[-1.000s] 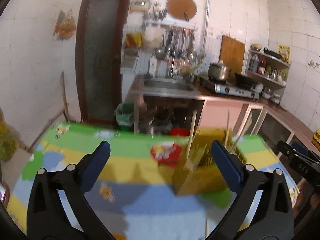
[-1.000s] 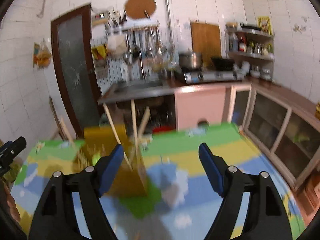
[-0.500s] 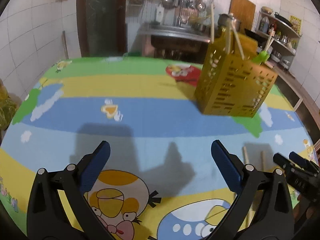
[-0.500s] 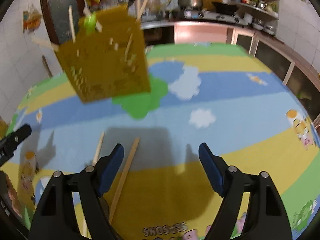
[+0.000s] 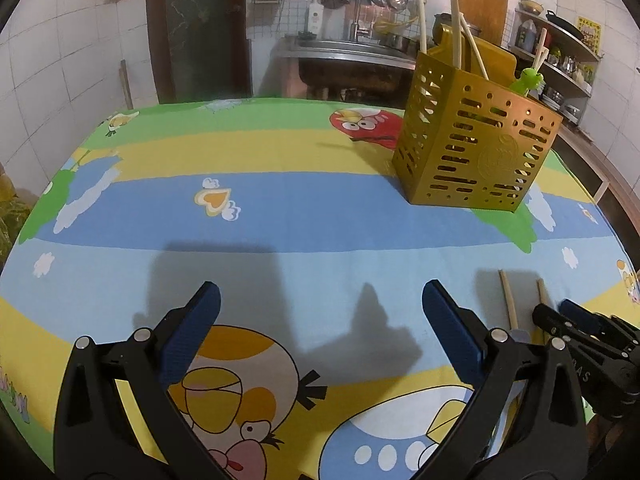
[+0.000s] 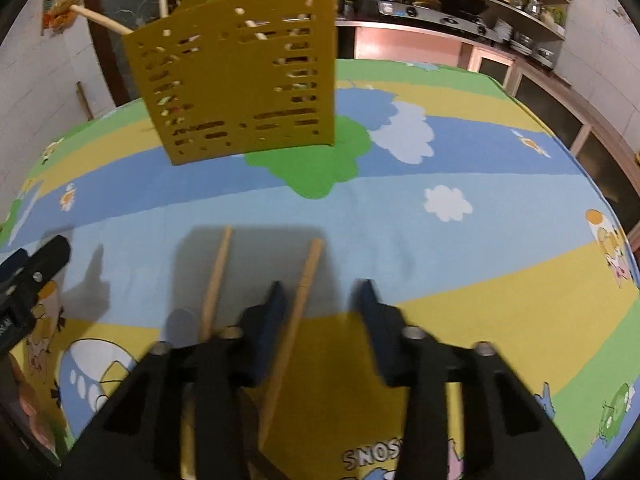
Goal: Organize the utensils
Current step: 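Move both tools down to the remaining wooden chopsticks on the table, then close left tool on a wooden chopstick while right tool grasps another chopstick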
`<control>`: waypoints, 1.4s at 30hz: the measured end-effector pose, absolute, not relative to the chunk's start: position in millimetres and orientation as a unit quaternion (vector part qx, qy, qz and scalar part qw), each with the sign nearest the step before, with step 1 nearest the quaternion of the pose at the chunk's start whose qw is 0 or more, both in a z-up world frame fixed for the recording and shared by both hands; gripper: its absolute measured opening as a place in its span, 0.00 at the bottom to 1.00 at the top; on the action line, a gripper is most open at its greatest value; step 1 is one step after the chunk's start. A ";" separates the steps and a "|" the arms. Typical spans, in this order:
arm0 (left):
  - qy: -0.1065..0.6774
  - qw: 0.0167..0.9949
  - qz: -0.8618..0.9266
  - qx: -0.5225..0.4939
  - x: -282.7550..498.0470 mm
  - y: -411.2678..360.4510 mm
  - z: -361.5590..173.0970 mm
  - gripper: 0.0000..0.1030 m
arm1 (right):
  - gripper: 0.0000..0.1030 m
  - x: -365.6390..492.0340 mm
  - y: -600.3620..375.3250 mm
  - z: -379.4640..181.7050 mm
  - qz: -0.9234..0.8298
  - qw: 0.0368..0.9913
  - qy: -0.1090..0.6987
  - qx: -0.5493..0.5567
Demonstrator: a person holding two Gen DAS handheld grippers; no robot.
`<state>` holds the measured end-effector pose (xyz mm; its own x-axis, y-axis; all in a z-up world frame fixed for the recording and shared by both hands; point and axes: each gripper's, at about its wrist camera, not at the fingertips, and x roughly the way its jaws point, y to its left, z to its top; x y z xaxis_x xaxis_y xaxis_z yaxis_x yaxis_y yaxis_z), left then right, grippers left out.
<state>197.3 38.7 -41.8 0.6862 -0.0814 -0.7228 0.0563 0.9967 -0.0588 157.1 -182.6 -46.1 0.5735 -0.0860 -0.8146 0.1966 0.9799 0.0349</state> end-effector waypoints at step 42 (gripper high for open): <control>0.483 0.867 -0.107 0.059 208.2 -98.4 -66.2 0.52 | 0.10 155.6 -276.9 -46.4 -0.045 0.885 0.452 0.098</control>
<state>208.2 -98.4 -66.2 0.5094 -0.1294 -0.8507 0.2430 0.9700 -0.0021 155.6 -276.9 -46.4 0.5874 0.0082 -0.8093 0.1691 0.9766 0.1327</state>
